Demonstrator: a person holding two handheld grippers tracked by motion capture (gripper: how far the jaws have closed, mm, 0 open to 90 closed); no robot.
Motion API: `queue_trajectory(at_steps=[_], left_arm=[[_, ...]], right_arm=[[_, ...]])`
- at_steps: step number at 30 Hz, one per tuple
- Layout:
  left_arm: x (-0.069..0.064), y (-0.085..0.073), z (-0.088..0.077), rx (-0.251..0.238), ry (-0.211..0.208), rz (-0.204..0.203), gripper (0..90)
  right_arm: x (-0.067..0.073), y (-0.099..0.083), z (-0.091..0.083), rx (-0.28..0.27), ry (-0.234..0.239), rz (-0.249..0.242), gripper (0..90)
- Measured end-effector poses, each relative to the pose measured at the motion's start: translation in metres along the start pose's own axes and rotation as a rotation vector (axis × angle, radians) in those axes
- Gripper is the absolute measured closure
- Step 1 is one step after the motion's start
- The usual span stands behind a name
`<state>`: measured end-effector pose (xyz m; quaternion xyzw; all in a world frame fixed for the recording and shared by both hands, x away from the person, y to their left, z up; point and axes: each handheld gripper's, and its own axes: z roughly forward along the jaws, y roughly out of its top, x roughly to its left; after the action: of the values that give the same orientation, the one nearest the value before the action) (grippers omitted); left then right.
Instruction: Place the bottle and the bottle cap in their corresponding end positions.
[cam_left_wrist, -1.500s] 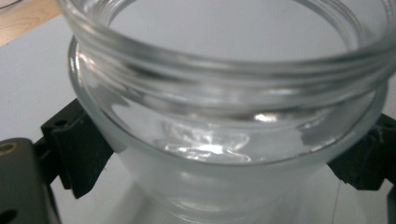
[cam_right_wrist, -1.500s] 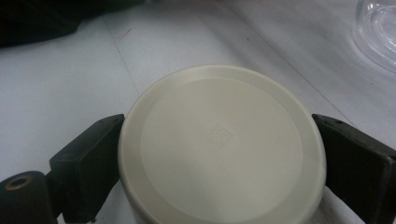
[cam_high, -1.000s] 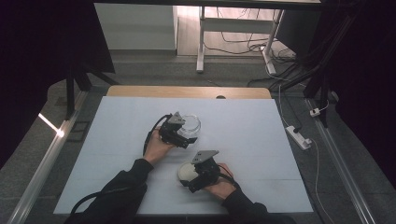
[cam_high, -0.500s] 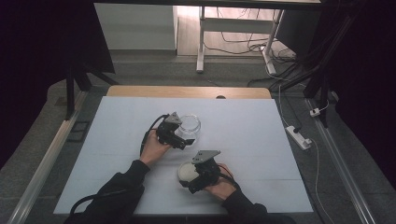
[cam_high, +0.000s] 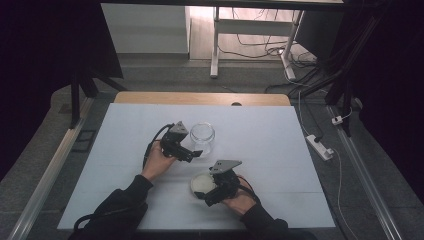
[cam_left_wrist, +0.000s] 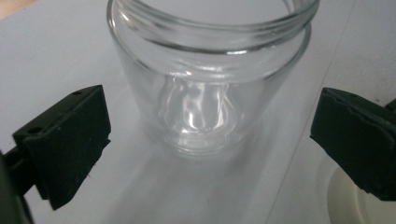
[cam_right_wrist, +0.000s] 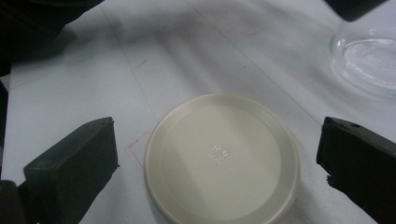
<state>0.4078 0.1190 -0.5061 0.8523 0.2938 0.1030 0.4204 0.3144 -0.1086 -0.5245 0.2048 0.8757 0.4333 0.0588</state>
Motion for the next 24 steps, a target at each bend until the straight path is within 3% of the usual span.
queue_trajectory(at_steps=[16,24], left_arm=[[-0.013,-0.016,-0.039,-0.028,-0.030,-0.028,0.0],[-0.024,-0.026,-0.058,-0.045,-0.047,-0.045,0.0]], right_arm=[[-0.003,0.000,-0.021,-0.044,-0.017,0.019,0.0],[-0.008,-0.002,-0.031,-0.034,-0.041,0.024,0.0]])
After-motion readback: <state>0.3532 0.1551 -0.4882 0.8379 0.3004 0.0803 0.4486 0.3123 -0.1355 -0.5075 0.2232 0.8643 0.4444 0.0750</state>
